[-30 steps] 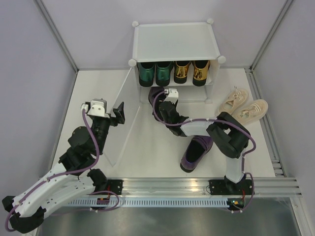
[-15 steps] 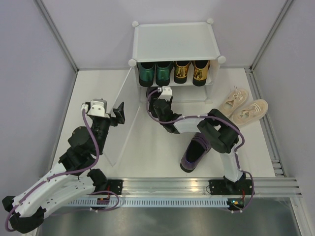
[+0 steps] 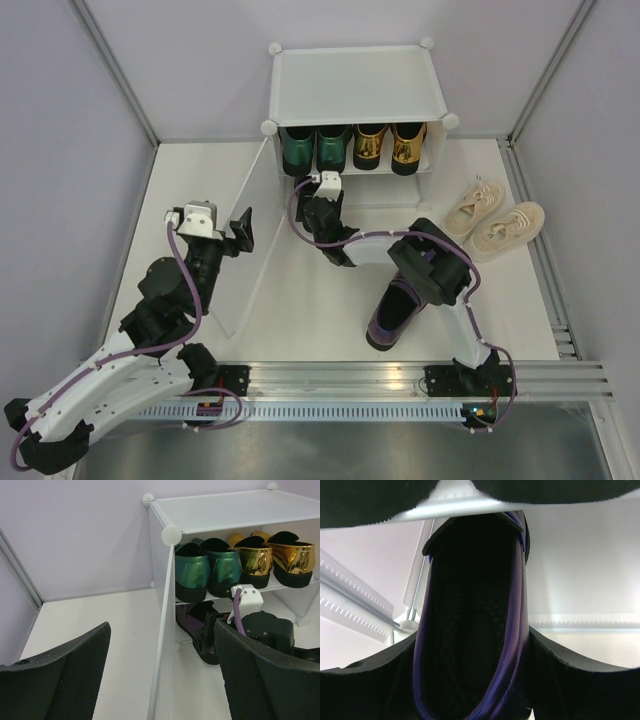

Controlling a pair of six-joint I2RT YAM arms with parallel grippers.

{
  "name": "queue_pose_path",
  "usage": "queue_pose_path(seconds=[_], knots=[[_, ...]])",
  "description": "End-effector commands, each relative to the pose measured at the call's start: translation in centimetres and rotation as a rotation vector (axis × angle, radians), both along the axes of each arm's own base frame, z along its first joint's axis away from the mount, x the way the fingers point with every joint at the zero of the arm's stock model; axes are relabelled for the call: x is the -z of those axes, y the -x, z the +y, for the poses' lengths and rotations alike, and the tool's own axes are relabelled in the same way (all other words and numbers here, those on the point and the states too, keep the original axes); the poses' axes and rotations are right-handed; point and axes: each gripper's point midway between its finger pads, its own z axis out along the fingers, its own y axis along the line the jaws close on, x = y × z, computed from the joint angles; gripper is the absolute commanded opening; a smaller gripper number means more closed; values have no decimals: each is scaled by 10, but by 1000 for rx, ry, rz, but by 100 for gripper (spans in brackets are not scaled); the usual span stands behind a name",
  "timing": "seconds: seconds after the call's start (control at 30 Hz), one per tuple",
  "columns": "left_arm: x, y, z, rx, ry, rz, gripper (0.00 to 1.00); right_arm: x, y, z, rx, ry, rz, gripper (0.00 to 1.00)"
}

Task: Place and organize the shoes in the shoe cabinet
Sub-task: Place the shoe in the shoe cabinet.

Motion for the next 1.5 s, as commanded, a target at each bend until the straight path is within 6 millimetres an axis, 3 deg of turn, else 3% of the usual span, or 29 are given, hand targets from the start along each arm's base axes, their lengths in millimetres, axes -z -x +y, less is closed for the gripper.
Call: queue_pose_path(seconds=[0.0, 0.5, 0.53, 0.67, 1.07, 1.1, 1.47], knots=[[-3, 1, -1, 13, -12, 1, 86, -55, -21, 15, 25, -128, -143, 8], [-4, 2, -1, 18, -8, -3, 86, -54, -42, 22, 28, -151, -146, 20], [-4, 2, -1, 19, -8, -3, 86, -54, -42, 23, 28, -150, -145, 23], [-5, 2, -1, 19, -5, -4, 86, -52, -41, 22, 22, -145, -135, 53], [-6, 3, -2, 24, -3, -5, 86, -59, -33, 26, -27, -151, -95, 89], [-5, 3, -2, 24, -4, -4, 86, -59, -32, 27, -30, -151, -94, 97], [-1, 3, -4, 40, -19, 10, 86, -92, -16, 18, -61, -181, -108, 98]])
